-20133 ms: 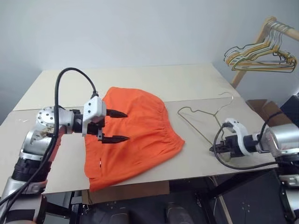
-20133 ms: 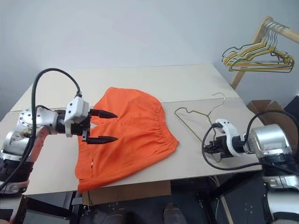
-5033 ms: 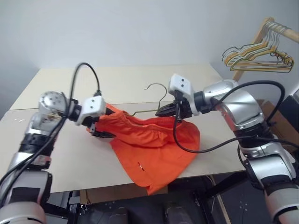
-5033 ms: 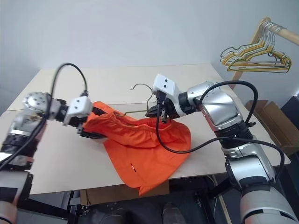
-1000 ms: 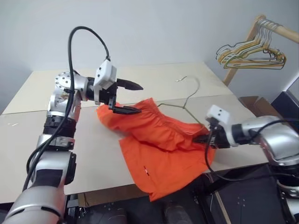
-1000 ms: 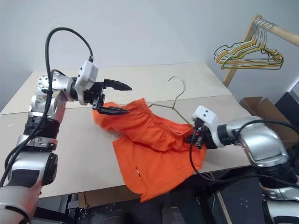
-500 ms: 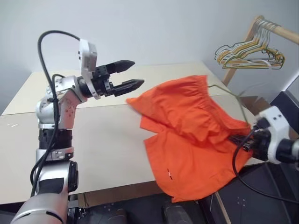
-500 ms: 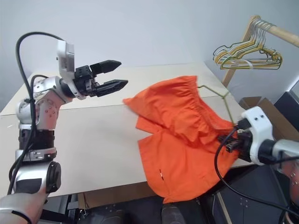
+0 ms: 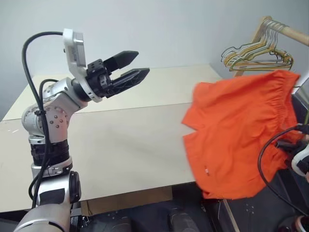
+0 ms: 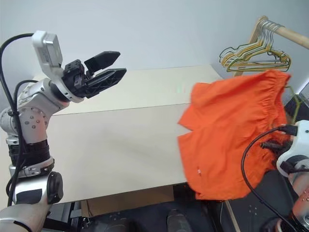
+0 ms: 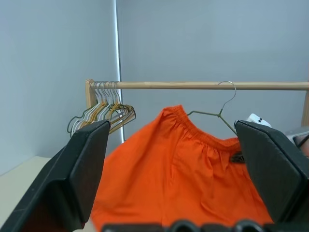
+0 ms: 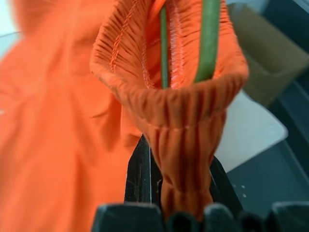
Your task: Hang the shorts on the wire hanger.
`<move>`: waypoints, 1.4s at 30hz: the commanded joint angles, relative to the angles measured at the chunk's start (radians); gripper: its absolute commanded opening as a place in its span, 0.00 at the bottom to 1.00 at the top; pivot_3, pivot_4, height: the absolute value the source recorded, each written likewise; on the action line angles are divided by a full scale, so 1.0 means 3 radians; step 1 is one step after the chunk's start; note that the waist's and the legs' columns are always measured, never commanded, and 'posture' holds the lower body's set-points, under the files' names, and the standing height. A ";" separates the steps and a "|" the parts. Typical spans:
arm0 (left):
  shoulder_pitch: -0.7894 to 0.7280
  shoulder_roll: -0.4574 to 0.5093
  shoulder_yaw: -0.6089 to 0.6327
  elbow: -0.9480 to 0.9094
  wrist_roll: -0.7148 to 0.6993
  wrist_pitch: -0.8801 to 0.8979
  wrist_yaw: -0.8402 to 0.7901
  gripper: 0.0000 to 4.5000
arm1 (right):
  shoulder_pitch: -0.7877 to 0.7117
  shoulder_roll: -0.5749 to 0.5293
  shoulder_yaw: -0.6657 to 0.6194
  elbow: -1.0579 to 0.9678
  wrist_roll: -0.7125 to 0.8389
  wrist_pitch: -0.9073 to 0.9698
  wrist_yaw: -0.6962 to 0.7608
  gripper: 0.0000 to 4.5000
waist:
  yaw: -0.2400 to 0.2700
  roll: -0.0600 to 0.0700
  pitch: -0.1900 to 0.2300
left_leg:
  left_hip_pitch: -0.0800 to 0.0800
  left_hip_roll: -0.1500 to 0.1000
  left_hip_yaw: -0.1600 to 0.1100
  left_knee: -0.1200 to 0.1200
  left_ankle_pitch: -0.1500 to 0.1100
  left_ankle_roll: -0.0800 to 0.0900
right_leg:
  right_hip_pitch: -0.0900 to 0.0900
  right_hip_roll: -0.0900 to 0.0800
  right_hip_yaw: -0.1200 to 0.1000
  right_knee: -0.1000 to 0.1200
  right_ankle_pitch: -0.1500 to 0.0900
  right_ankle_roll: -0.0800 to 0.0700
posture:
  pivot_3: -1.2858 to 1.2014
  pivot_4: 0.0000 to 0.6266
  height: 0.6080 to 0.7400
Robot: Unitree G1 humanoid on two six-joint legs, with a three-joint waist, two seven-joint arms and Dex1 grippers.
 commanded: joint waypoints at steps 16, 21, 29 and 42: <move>-0.0156 0.0004 -0.0107 0.0089 -0.0074 -0.0160 -0.0156 0.99 | -0.1380 0.0164 -0.0593 0.0741 -0.0776 0.0025 -0.1019 0.00 | -0.0143 0.0037 -0.0019 | 0.0005 -0.0001 0.0000 -0.0015 0.0000 0.0000 | 0.0005 0.0000 0.0000 -0.0013 0.0000 0.0000 | 0.42 0.05 1.00; -0.0115 0.0012 -0.0123 0.0051 -0.0075 -0.0180 -0.0153 0.99 | -0.1641 0.0029 -0.0788 0.0996 -0.0915 0.0025 -0.1034 0.00 | -0.0152 0.0050 -0.0017 | 0.0036 -0.0002 0.0000 -0.0027 0.0000 0.0001 | 0.0039 -0.0001 0.0000 -0.0031 -0.0001 0.0000 | 0.42 0.05 1.00; -0.0117 0.0000 -0.0134 0.0045 -0.0105 -0.0160 -0.0158 0.99 | -0.2025 -0.0192 -0.1063 0.1454 -0.1253 0.0025 -0.1114 0.00 | -0.0156 0.0054 -0.0018 | 0.0041 -0.0002 0.0000 -0.0030 -0.0001 0.0002 | 0.0047 -0.0001 -0.0001 -0.0042 -0.0001 0.0000 | 0.42 0.05 1.00; -0.0130 0.0083 -0.0172 0.0040 -0.0318 0.0032 -0.0378 0.99 | -0.2077 -0.0462 -0.1093 0.1973 -0.1507 0.0025 -0.1000 0.00 | -0.0170 0.0057 -0.0018 | 0.0041 -0.0002 0.0001 -0.0032 -0.0001 0.0002 | 0.0047 -0.0001 0.0000 -0.0045 -0.0002 0.0001 | 0.43 0.05 1.00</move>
